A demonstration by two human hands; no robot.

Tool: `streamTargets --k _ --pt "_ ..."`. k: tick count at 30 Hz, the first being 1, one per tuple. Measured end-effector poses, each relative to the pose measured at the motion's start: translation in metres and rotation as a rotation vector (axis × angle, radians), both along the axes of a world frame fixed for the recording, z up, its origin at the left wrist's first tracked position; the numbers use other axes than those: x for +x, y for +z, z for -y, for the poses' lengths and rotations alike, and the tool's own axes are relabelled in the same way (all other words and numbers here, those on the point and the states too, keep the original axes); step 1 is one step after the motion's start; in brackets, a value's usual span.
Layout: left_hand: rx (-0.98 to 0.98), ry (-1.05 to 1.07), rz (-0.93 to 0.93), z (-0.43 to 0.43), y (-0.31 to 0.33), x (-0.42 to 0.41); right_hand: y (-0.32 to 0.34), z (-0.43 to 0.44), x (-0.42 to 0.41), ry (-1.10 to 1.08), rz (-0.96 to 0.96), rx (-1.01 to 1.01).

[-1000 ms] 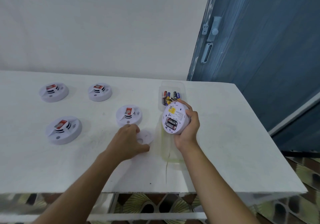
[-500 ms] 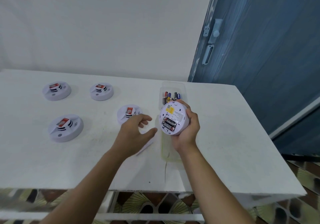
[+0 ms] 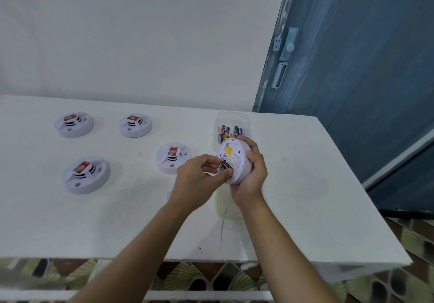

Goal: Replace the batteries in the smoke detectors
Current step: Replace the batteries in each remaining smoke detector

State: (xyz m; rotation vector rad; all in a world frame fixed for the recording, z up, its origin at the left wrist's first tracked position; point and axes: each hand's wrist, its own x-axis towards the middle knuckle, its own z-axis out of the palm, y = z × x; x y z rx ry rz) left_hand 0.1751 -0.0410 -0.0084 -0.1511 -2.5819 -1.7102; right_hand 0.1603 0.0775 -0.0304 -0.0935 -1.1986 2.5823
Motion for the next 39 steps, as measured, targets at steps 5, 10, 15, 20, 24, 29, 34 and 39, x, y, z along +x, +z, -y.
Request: streamTargets --k 5,10,15,20,24,29,34,39 --pt "0.039 -0.015 0.038 0.000 -0.003 -0.004 0.000 -0.001 -0.001 0.004 -0.014 0.012" --pt "0.086 -0.047 0.074 0.000 -0.004 -0.007 0.001 -0.002 -0.001 0.020 -0.025 0.018" --pt "0.042 -0.043 0.056 0.000 -0.004 -0.011 0.001 -0.001 -0.002 0.044 -0.025 0.032" --pt "0.011 -0.051 0.025 -0.002 -0.004 -0.013 0.000 -0.002 -0.003 0.056 -0.027 0.025" --pt "-0.034 -0.047 -0.026 -0.005 -0.003 -0.011 0.003 -0.004 -0.003 0.060 -0.013 -0.023" --pt "0.030 -0.055 0.013 -0.014 -0.006 -0.009 0.004 -0.010 -0.005 0.056 -0.021 -0.003" --pt "0.273 -0.010 0.181 -0.019 -0.007 -0.015 0.001 -0.015 -0.004 0.038 -0.032 0.056" --pt "0.648 0.018 0.326 -0.023 -0.003 -0.018 -0.003 -0.023 -0.003 -0.025 -0.012 0.042"
